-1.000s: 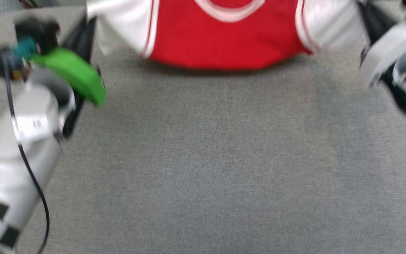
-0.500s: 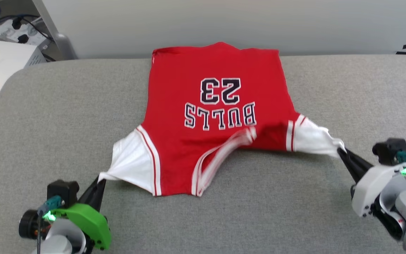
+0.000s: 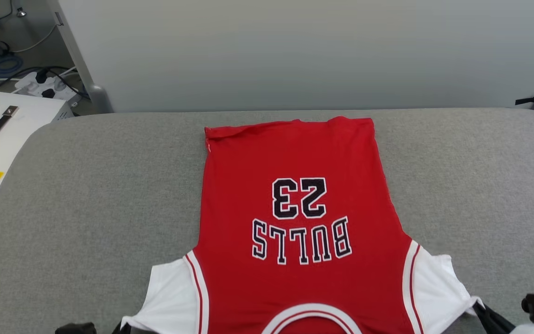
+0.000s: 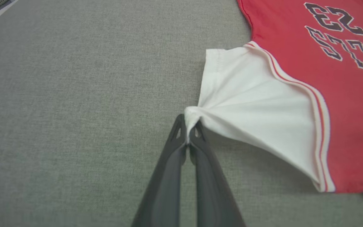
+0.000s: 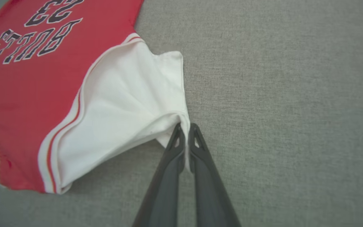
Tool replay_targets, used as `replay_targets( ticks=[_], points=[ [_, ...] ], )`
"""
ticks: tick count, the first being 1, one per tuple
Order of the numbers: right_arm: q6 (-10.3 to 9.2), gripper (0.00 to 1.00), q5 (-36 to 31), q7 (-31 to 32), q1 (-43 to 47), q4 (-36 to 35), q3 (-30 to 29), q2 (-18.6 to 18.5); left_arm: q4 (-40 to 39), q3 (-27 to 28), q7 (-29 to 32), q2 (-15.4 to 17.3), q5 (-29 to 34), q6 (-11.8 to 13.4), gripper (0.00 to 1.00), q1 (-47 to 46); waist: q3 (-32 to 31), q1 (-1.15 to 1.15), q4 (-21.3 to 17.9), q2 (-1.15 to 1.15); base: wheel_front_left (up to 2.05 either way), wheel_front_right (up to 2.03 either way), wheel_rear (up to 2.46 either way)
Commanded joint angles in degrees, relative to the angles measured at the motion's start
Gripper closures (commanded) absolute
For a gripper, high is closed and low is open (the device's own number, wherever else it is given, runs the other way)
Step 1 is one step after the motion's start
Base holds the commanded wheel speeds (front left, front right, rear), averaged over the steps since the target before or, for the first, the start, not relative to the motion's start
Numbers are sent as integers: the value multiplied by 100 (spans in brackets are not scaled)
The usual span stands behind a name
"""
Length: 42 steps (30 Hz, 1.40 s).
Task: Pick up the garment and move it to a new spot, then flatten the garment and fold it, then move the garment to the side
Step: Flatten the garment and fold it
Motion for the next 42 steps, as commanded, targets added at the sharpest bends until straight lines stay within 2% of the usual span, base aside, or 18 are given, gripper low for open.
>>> replay_targets(
  ticks=[1,8,9,10,11,15,16,19,21,25,28,31,37,42],
  points=[
    [-5,100,-54,30,200,-22,-115,-35,-5,56,-33,15,3,82,100,166,-21,1,7,0,0,0,0],
    [-5,100,-299,256,801,-324,-771,156,-96,95,-34,-116,148,119,100,311,-42,1,41,0,0,0,0],
    [-5,93,-349,290,819,-372,-864,186,-110,100,-34,-132,170,110,100,293,-37,1,43,0,0,0,0],
    [-5,24,-418,345,830,-441,-975,222,-126,104,-34,-152,195,99,100,270,-27,1,46,0,0,0,0],
    [-5,0,-489,373,822,-518,-1064,240,-144,110,-34,-166,219,89,100,250,-12,1,50,0,0,0,0],
    [-5,0,-746,431,690,-909,-1651,266,-222,108,-34,-231,371,49,100,119,96,1,107,0,0,0,0],
    [-5,0,-939,459,530,-1201,-2049,226,-298,152,-34,-301,441,39,100,51,179,1,161,0,0,0,0],
    [-5,0,-1184,612,253,-1642,-2539,165,-398,227,-34,-367,551,26,100,-21,324,1,256,0,0,0,0],
    [-5,0,-1383,841,-84,-2038,-2922,103,-472,281,-34,-421,666,11,100,-102,490,1,362,0,0,0,0],
    [-5,0,-1632,1560,-887,-2718,-3299,23,-686,436,-34,-564,912,-4,100,-294,886,1,594,0,0,0,0],
    [-5,0,-1692,2449,-1712,-2973,-3201,-14,-856,548,-34,-685,1120,-40,100,-443,1251,1,780,0,0,0,0],
    [-5,0,-1710,3244,-2541,-2936,-2994,-96,-972,605,-34,-814,1315,-104,100,-603,1593,1,963,0,0,0,0],
    [-5,0,-1485,5431,-4089,-2175,-2329,-328,-1114,745,-34,-1163,1679,-259,100,-946,2270,1,1298,0,0,0,0],
    [-5,0,-1381,6606,-4967,-1482,-2008,-393,-1146,771,-34,-1498,1964,-455,100,-1178,2773,1,1555,0,0,0,0]
  ],
)
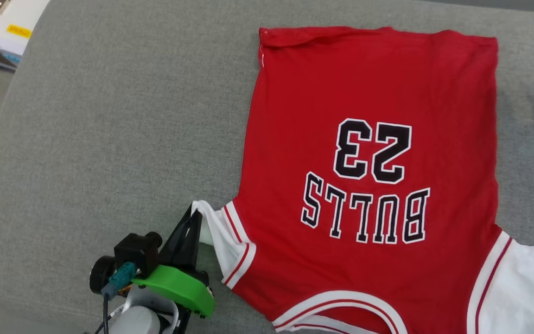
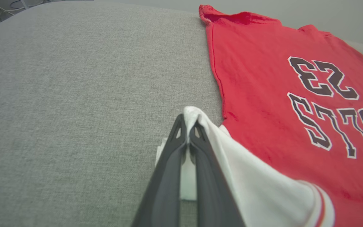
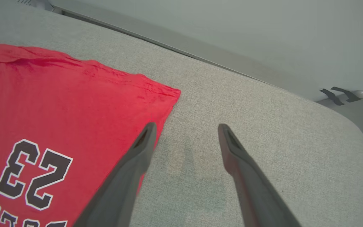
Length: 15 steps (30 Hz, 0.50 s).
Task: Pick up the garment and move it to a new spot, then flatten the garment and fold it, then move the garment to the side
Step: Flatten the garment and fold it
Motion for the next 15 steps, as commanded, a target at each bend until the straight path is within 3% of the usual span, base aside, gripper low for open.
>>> replay_targets(
  ticks=[1,7,15],
  points=[
    [-4,0,15,228,-234,133,89,14,-13,48,-34,-106,121,-74,100,-148,745,0,543,0,0,0,0],
    [-4,0,-194,711,-750,625,365,-15,-39,233,-34,-462,407,-280,100,-310,1209,0,724,0,0,0,0],
    [-4,0,-504,580,-861,1444,248,153,-53,493,-34,-846,743,-590,100,-441,1585,0,909,0,0,0,0]
  ],
)
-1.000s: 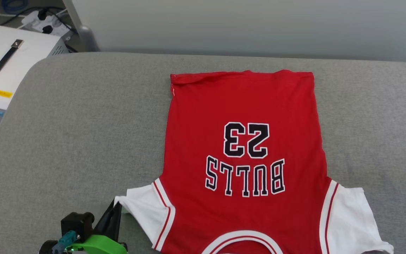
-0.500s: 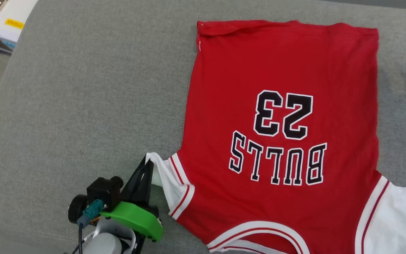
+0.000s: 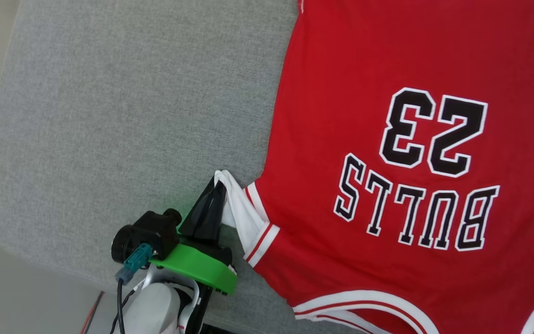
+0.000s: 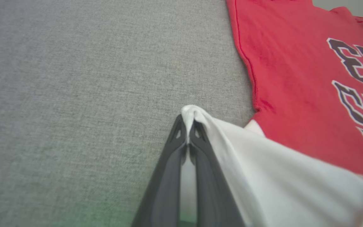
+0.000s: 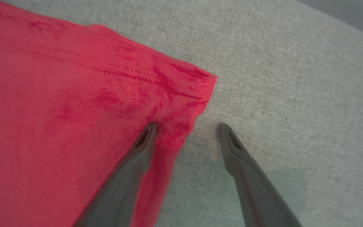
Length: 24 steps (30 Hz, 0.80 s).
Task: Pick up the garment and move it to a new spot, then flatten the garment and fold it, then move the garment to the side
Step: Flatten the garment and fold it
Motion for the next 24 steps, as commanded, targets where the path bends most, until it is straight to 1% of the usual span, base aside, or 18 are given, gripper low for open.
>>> replay_targets(
  ticks=[1,6,7,8,14,15,18,24],
  points=[
    [-3,0,-21,20,95,145,40,45,8,69,-25,-62,87,-44,100,-89,280,-1,257,0,0,0,0],
    [-3,0,78,17,434,380,143,-55,28,260,-25,-198,250,-158,100,-17,226,-1,260,0,0,0,0],
    [-3,53,75,-27,462,382,156,-100,36,290,-25,-215,273,-173,100,0,204,-1,257,0,0,0,0],
    [-3,100,74,-89,485,382,170,-148,47,326,-25,-234,299,-193,100,20,170,-1,252,0,0,0,0],
    [-3,100,147,-530,493,320,264,-247,97,511,-25,-289,430,-269,100,175,-164,-1,147,0,0,0,0],
    [-3,100,214,-768,511,282,311,-254,110,566,-25,-296,472,-284,100,250,-347,-1,99,0,0,0,0],
    [-3,100,396,-1134,596,205,385,-282,156,630,-25,-279,527,-307,100,388,-664,-1,16,0,0,0,0],
    [-3,100,855,-1739,1016,-210,698,-603,246,743,-25,-175,592,-307,100,691,-1290,-1,-212,0,0,0,0]
  ],
)
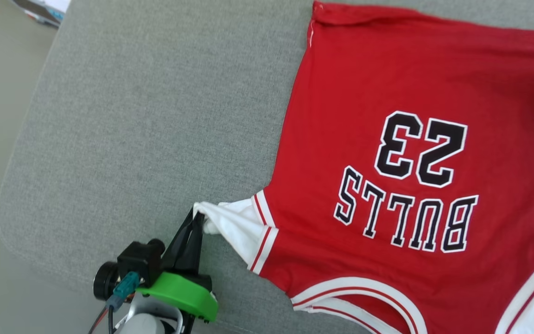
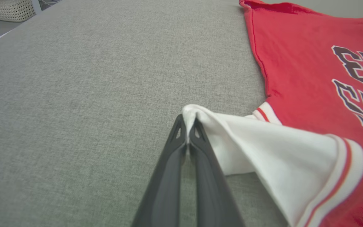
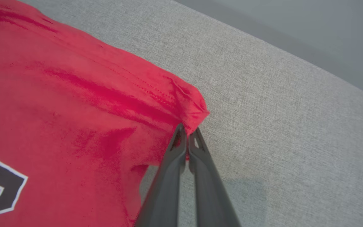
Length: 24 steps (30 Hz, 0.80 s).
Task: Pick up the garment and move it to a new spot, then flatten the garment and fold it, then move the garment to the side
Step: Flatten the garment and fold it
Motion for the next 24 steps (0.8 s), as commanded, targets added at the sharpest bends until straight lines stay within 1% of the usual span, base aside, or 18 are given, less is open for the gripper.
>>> replay_targets(
  ticks=[1,3,4,6,8,12,14,19,24],
  points=[
    [-2,100,122,-125,191,-107,45,-129,31,46,7,58,35,-19,100,90,-543,0,-279,0,0,0,0],
    [-2,100,306,-286,466,-296,105,-288,75,76,7,96,26,-9,100,189,-739,0,-373,0,0,0,0],
    [-2,100,541,-499,1014,-562,149,-532,140,119,9,163,5,22,100,371,-1059,0,-540,0,0,0,0],
    [-2,100,681,-644,1412,-709,112,-695,160,132,18,207,-4,42,100,487,-1240,0,-631,0,0,0,0],
    [-2,100,812,-780,1857,-844,28,-822,156,147,24,243,-11,70,100,585,-1393,0,-715,0,0,0,0],
    [-2,100,1034,-1053,2846,-1036,-251,-910,129,192,49,297,-58,133,100,813,-1652,0,-910,0,0,0,0],
    [-2,100,1090,-1171,3342,-1096,-415,-908,118,197,74,325,-77,147,100,911,-1764,0,-987,0,0,0,0],
    [-2,100,1193,-1345,4538,-1267,-918,-769,79,220,140,416,-111,182,100,1102,-1973,0,-1140,0,0,0,0],
    [-2,100,1184,-1350,5699,-1479,-1518,-460,29,238,160,452,-147,221,100,1176,-2023,0,-1223,0,0,0,0]
  ],
)
